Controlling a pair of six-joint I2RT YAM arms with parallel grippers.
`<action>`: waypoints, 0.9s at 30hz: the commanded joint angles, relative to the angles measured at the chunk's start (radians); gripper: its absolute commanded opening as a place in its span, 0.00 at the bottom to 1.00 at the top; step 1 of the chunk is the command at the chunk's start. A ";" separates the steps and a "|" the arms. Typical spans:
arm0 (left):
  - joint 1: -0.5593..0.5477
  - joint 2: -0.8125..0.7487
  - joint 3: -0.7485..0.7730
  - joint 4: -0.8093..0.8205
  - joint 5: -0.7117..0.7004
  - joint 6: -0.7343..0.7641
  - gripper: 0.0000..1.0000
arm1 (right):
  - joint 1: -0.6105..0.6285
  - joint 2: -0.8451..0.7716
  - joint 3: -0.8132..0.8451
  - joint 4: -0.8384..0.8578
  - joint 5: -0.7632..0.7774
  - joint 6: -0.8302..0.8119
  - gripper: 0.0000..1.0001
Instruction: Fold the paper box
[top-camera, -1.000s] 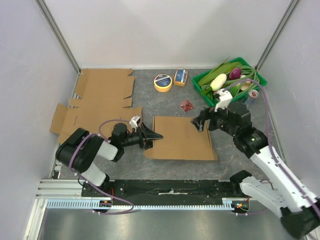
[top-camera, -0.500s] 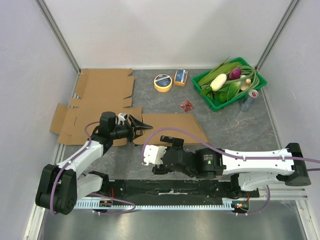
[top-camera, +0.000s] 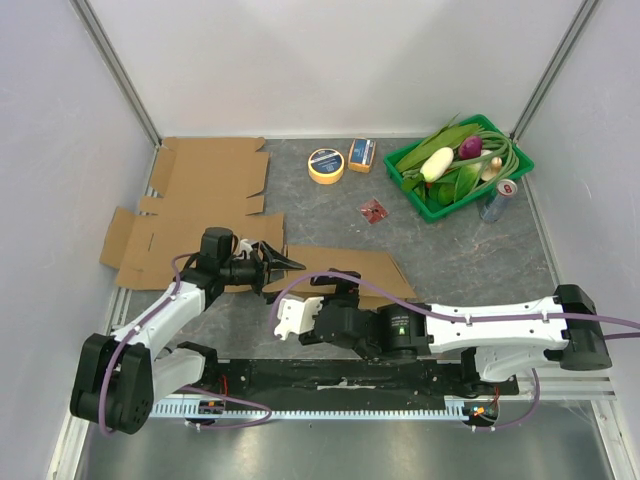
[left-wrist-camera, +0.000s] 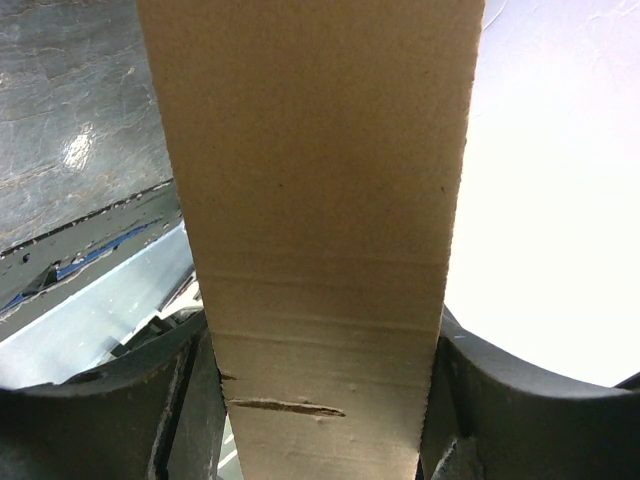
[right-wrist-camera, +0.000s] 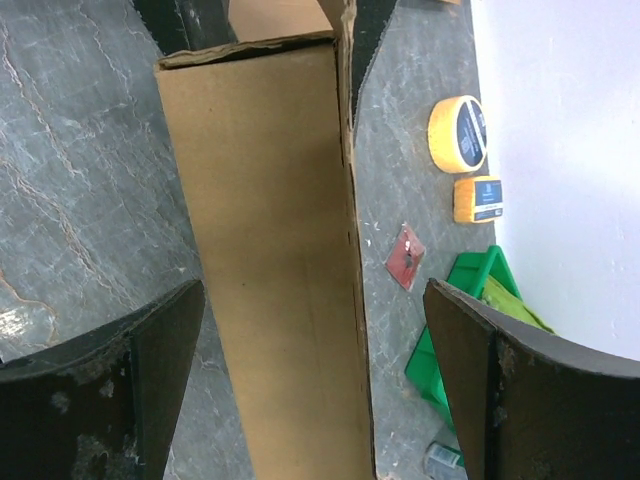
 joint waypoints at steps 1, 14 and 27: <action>0.003 -0.025 0.008 0.014 0.072 -0.016 0.36 | -0.042 -0.005 -0.018 0.053 -0.081 0.017 0.98; 0.002 -0.011 -0.013 0.027 0.098 -0.084 0.35 | -0.137 0.036 -0.014 0.022 -0.176 0.018 0.96; 0.000 0.004 -0.030 0.093 0.124 -0.118 0.40 | -0.106 0.053 -0.055 0.179 0.019 -0.057 0.78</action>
